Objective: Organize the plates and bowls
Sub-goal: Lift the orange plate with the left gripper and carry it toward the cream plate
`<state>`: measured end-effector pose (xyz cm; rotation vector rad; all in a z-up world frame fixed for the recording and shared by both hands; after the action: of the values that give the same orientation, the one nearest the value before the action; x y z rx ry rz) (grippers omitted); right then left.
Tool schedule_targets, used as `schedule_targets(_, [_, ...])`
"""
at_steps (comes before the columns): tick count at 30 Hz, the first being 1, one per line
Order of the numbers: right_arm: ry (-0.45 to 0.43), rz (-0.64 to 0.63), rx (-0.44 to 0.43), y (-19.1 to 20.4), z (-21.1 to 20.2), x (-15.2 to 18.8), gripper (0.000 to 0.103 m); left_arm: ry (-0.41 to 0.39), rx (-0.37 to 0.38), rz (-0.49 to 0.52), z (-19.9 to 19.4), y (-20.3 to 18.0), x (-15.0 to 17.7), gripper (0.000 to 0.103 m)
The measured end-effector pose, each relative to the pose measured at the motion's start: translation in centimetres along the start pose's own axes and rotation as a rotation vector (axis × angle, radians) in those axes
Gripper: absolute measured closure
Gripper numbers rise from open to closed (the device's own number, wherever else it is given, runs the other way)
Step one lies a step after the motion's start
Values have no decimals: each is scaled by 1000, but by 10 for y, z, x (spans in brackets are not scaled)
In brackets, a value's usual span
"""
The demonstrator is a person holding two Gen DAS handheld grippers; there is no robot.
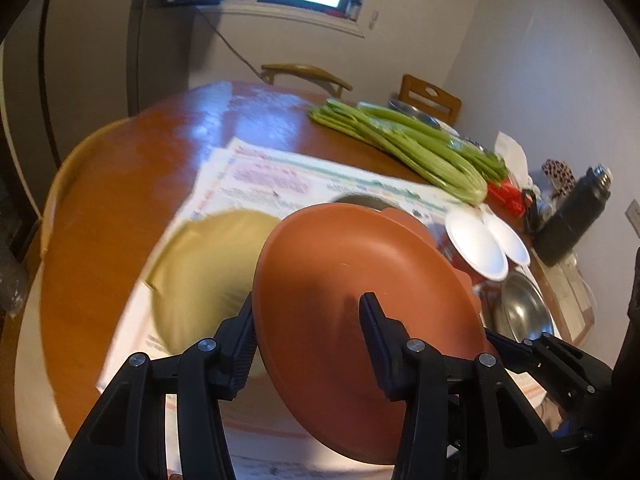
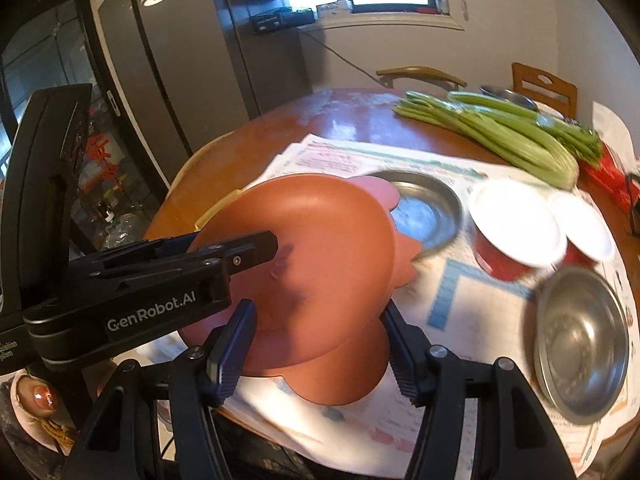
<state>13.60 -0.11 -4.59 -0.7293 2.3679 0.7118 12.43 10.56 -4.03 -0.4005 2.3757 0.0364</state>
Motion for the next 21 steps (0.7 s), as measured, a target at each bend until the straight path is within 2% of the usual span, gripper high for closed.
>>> schedule_targets(11, [-21,-54,-8,32,21,-47,41,-48,-50,-17,-5,41,-38,53])
schedule_targets(21, [-34,-53,-20,47,32,-66,41,-69,-78,-26,-4,61,-58,53])
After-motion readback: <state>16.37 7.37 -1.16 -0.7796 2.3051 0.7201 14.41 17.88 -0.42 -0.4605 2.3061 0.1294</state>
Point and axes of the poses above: each gripper's, at about its wrist camera, not at the fingertips, and z roughly the way its jaws point, y to its left, x to its underside, the point moved 8 cm from there along z, roughly the way its jaws point, and after that the axes turned 13 degrees about -x, right-handed, at the moved point
